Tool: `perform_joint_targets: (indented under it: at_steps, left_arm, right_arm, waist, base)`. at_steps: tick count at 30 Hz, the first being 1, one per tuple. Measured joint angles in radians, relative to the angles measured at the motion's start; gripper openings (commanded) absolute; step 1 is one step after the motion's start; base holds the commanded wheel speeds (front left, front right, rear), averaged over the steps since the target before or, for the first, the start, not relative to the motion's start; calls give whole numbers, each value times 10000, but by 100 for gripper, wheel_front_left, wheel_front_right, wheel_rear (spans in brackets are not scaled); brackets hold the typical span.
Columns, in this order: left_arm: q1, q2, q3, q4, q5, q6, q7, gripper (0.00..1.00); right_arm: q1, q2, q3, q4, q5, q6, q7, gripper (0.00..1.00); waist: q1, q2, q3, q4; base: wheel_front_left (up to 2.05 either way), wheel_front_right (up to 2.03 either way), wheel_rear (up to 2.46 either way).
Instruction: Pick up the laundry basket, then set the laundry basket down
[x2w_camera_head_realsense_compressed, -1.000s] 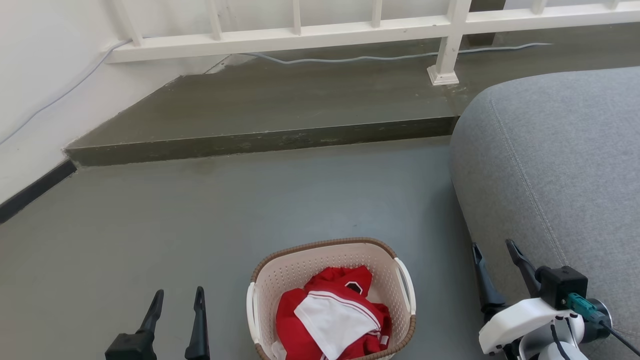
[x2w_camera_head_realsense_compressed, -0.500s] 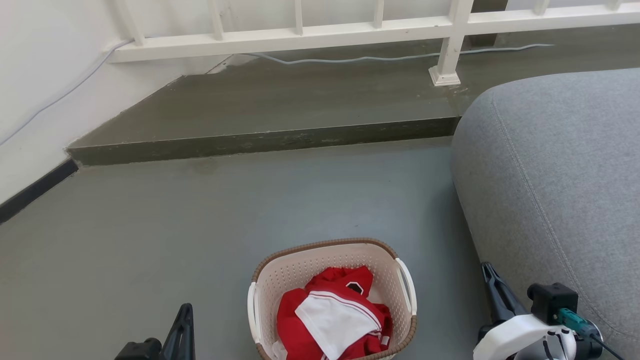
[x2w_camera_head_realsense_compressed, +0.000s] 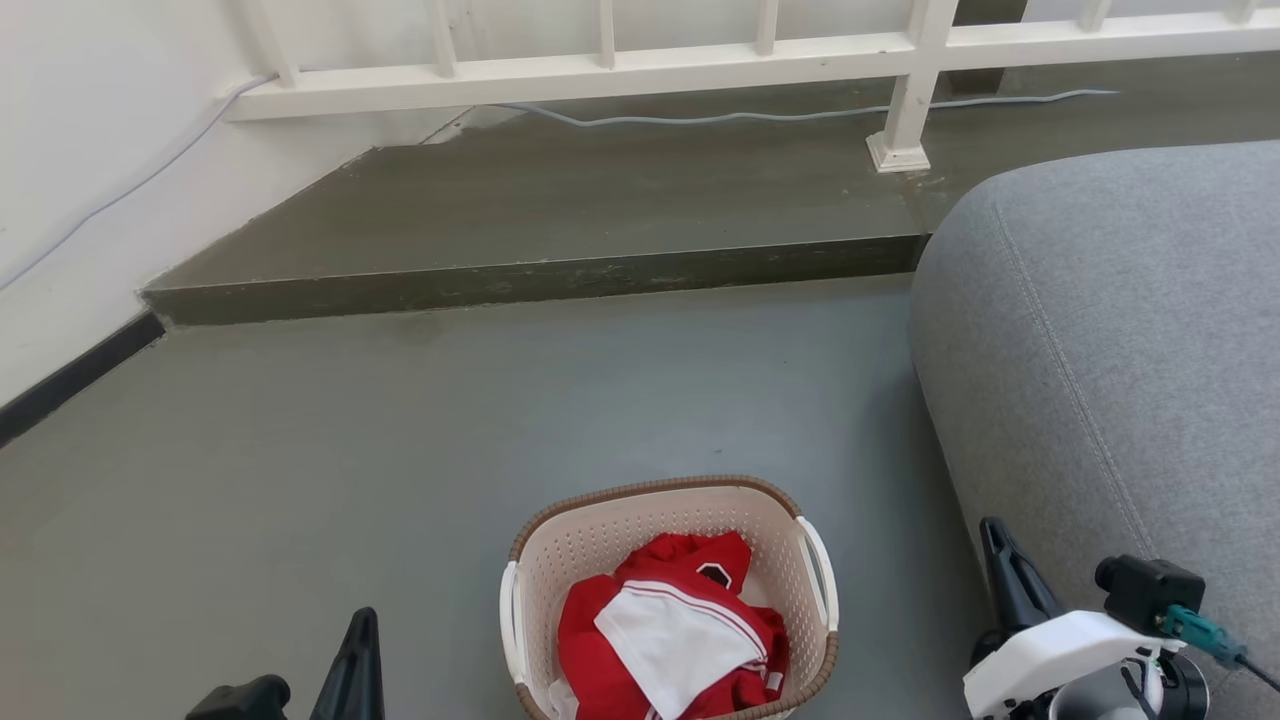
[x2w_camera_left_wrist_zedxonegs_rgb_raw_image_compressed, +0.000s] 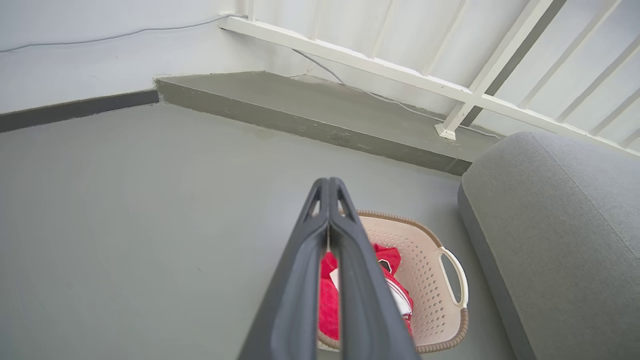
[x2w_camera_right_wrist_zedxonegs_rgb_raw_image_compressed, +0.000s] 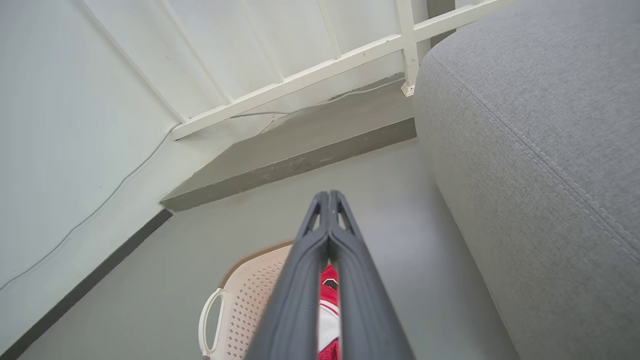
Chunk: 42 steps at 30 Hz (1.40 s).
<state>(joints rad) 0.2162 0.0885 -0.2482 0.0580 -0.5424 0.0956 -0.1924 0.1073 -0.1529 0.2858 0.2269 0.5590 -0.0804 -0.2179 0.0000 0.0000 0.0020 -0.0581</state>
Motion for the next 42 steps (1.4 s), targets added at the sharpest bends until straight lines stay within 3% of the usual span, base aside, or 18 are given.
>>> perform_joint_targets:
  at_steps: [42]
  left_arm:
    - [-1010,71,1139,677,-5538,-874,1127,0]
  right_arm:
    - [-632,282,-1682,-17,5323,815,1340,0]
  waist:
    - [0,0,16,280]
  base:
    - [0,0,0]
